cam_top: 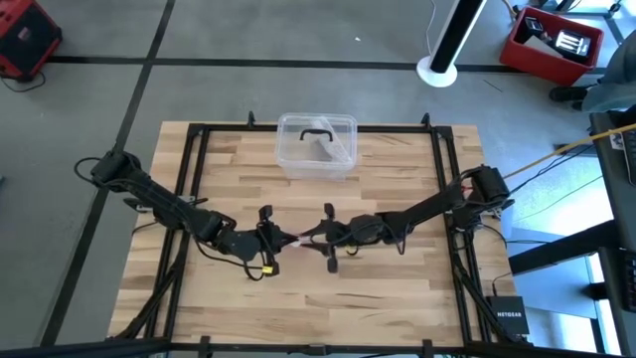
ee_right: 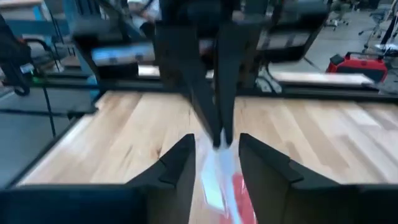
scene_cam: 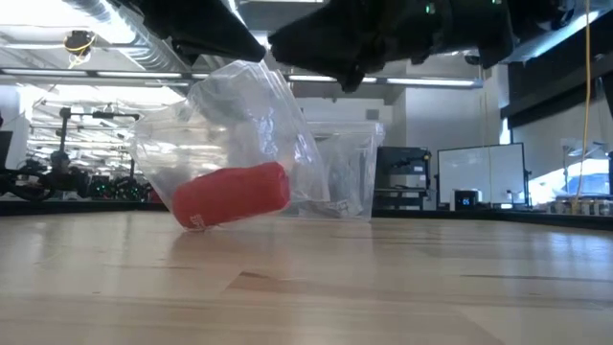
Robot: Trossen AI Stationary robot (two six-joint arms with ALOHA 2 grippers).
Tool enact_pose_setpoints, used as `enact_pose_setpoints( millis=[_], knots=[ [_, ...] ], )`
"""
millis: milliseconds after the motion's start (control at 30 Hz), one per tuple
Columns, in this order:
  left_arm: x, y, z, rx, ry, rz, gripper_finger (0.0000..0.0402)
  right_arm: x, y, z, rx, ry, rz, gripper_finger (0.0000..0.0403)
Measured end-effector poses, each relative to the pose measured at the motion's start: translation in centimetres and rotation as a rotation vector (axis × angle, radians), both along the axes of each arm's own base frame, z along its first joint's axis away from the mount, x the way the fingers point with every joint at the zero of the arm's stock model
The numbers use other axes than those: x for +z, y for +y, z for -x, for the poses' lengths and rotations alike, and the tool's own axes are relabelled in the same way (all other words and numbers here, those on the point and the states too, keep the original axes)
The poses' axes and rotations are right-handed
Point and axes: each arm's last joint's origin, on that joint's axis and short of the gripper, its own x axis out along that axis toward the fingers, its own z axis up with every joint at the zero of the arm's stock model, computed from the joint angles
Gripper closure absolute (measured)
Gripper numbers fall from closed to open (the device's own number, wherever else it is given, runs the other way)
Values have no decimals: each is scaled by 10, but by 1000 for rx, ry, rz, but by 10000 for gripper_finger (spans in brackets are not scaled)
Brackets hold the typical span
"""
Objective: Roll bandage
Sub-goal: Close the transparent zip bag
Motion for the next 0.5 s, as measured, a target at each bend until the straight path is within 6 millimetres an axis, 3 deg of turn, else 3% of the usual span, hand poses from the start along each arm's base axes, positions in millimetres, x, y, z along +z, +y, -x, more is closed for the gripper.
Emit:
enact_pose_setpoints(
  millis=[100,267,500],
  knots=[
    [0,0,0,0,1,1,401,-9,1,-3,0,30,18,291],
    [0,0,0,-1,2,1,401,-7,1,-6,-3,17,45,318],
    [-1,0,0,-1,7,-2,401,-9,-4,-7,-13,35,61,389]
  ],
)
